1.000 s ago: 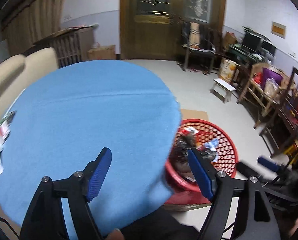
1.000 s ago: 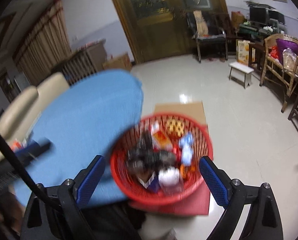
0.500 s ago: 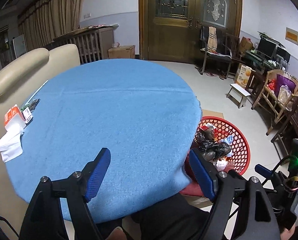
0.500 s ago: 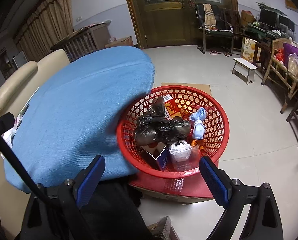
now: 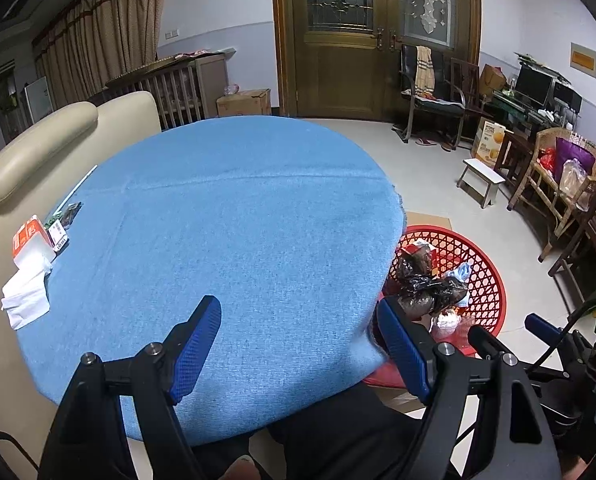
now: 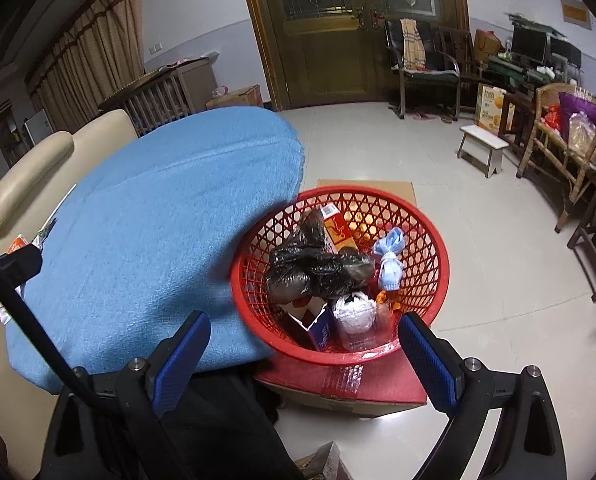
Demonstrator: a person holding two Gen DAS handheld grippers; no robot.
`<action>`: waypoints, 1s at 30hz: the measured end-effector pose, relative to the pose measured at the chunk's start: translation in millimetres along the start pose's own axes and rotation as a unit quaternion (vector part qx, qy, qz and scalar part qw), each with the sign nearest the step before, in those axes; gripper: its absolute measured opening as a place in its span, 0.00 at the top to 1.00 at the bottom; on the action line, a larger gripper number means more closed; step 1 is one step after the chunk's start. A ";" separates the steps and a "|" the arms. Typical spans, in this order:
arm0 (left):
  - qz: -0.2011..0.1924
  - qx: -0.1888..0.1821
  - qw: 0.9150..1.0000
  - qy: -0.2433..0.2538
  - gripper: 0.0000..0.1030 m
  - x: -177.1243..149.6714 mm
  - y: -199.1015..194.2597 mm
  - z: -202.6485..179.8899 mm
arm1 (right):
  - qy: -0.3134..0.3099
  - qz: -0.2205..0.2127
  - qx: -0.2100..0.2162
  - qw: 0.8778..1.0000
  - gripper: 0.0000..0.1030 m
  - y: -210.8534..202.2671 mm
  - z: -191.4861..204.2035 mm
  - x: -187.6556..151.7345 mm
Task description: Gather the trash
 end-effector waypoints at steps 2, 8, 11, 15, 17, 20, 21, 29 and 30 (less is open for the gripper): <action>-0.001 0.000 1.000 0.002 0.21 0.0 -0.3 -1.1 | -0.006 -0.007 -0.001 1.000 0.06 -2.4 2.1 1.2; -0.004 -0.005 1.000 0.006 0.21 0.8 -1.6 -3.6 | -0.010 -0.023 -0.002 1.000 0.06 -8.8 4.0 5.6; -0.003 -0.009 1.000 0.006 0.21 0.6 -1.4 -4.9 | -0.007 -0.024 -0.004 1.000 0.06 -9.2 2.3 6.5; -0.002 -0.016 1.000 0.007 0.21 0.9 -0.8 -7.5 | -0.005 -0.027 -0.005 1.000 0.06 -10.8 2.1 7.9; -0.001 -0.021 1.000 0.007 0.21 0.9 -0.5 -9.2 | -0.005 -0.028 -0.006 1.000 0.06 -11.1 1.8 8.3; 0.000 -0.029 1.000 0.004 0.21 0.3 0.2 -10.6 | -0.003 -0.028 -0.008 1.000 0.06 -11.1 0.2 8.3; 0.001 -0.028 1.000 0.005 0.21 0.7 0.2 -10.9 | -0.003 -0.028 -0.009 1.000 0.06 -11.1 0.0 8.4; -0.003 -0.022 1.000 0.012 0.21 1.5 -1.2 -12.4 | 0.000 -0.033 -0.011 0.999 0.06 -13.4 -1.9 10.4; -0.004 -0.021 1.000 0.013 0.21 1.5 -1.7 -12.2 | -0.001 -0.034 -0.010 0.999 0.06 -14.2 -1.5 10.6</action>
Point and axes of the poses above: each gripper's, at about its wrist camera, not at the fingertips, and y roughly the way its jaws point, z to its left, x to its top, the point moved 7 cm from there along y, roughly the way its jaws point, and after that the axes turned 13 degrees about y, right-handed, at the moved point
